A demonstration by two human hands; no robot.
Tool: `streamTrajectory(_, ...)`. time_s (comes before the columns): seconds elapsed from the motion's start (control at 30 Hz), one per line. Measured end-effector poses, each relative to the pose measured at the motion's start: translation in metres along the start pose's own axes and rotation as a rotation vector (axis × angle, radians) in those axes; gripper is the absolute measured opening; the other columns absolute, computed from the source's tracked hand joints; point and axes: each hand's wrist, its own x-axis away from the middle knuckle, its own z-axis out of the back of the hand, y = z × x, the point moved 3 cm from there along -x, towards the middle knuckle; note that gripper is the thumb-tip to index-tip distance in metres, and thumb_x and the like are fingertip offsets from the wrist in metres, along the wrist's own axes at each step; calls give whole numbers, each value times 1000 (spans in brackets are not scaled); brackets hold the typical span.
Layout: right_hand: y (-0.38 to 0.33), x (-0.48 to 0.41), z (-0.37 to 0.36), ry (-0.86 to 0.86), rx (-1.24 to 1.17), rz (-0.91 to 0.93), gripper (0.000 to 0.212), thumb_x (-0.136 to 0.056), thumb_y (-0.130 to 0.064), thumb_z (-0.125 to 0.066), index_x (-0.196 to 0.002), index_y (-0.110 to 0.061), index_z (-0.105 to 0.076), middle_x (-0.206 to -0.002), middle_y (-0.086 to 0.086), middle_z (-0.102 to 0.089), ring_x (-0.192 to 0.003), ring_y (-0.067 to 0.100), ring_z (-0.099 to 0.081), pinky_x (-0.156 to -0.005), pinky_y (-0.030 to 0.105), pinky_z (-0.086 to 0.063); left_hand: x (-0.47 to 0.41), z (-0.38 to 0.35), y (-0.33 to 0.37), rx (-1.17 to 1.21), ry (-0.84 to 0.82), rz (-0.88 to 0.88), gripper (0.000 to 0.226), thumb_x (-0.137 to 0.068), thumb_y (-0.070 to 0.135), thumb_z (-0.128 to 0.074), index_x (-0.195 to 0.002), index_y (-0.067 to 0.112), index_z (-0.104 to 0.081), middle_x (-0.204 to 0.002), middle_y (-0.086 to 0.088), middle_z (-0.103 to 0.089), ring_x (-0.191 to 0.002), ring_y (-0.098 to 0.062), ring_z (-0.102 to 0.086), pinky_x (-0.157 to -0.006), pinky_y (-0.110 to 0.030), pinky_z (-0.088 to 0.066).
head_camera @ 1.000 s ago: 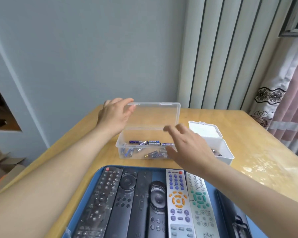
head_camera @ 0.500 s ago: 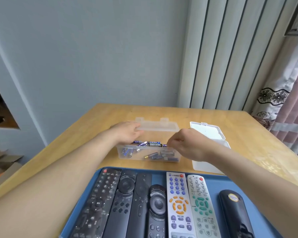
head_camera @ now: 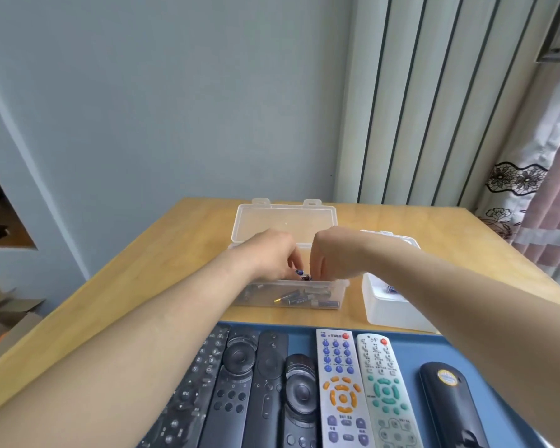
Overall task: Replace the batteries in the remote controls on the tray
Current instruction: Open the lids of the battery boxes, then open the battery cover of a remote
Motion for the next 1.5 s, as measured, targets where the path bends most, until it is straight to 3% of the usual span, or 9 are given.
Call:
streamTrajectory(0.1, -7, -5, -4, -115, 106, 41, 26, -94, -15, -56, -116, -12, -70, -108, 8, -69, -86, 21, -56, -73, 26, -45, -5, -1, 6, -67, -79, 5, 3, -81, 22, -72, -83, 25, -72, -82, 7, -67, -85, -16, -65, -66, -23, -47)
streamTrajectory(0.2, -14, -6, -2, -174, 171, 98, 29, -96, -9, -54, -122, -13, -64, -86, 2, -59, -87, 20, -49, -76, 25, -39, -10, -2, 9, -117, -91, 8, 14, -80, 18, -69, -69, 24, -62, -75, 5, -63, -80, -21, -63, -61, -25, -44)
streamTrajectory(0.37, -4, -3, 2, -17, 107, -10, 20, -91, -21, -58, -84, -6, -69, -69, 7, -58, -71, 22, -49, -58, 25, -40, -7, 1, 0, 84, 96, 81, 8, -79, 24, -69, -74, 19, -73, -78, 4, -71, -77, -15, -65, -69, -25, -51)
streamTrajectory(0.57, 29, 48, 13, 297, -1104, -48, 17, -94, -14, -62, -95, -1, -72, -83, 7, -75, -67, 10, -62, -55, 18, -47, 42, 30, 19, 1308, 198, 135, 9, -89, 8, -66, -98, 7, -66, -77, -8, -71, -64, -15, -66, -58, -17, -54)
streamTrajectory(0.73, 11, 111, 5, 310, -1649, 53, 7, -85, -7, -69, -87, 1, -69, -80, 14, -69, -68, 15, -57, -65, 20, -45, 87, 32, 69, 1545, 146, 21, 16, -94, 2, -55, -105, 2, -66, -72, -9, -66, -59, -13, -63, -54, -18, -54)
streamTrajectory(0.97, 0, 192, -13, 368, -1335, -75, 22, -80, -28, -77, -81, -7, -69, -72, 6, -73, -60, 9, -61, -57, 15, -48, 134, 3, 109, 1199, 224, 15, 6, -89, 16, -67, -90, 11, -71, -70, -2, -67, -56, -9, -56, -45, -13, -39)
streamTrajectory(1.17, 23, 228, -49, 83, -313, -438, 47, -90, -57, -55, -104, -13, -62, -99, 4, -67, -85, 24, -62, -67, 32, -47, 155, -29, 134, 1060, 130, 33, 18, -101, 9, -47, -107, 7, -63, -70, -2, -53, -39, 2, -36, -39, -8, -28)
streamTrajectory(1.37, 8, 227, -64, 0, -301, -483, 54, -84, -53, -61, -110, -10, -41, -83, -1, -45, -84, 24, -51, -64, 32, -41, 162, -54, 151, 1039, 83, 49, 11, -95, 19, -60, -96, 11, -66, -57, 3, -44, -44, -6, -33, -41, -15, -25)
streamTrajectory(1.5, 12, 228, -68, 91, -417, -518, 40, -77, -44, -67, -81, -12, -44, -70, -2, -44, -60, 16, -44, -50, 29, -33, 168, -62, 150, 1008, 152, 54, 7, -87, 20, -71, -89, 13, -69, -59, 6, -57, -45, -2, -45, -46, -14, -33)
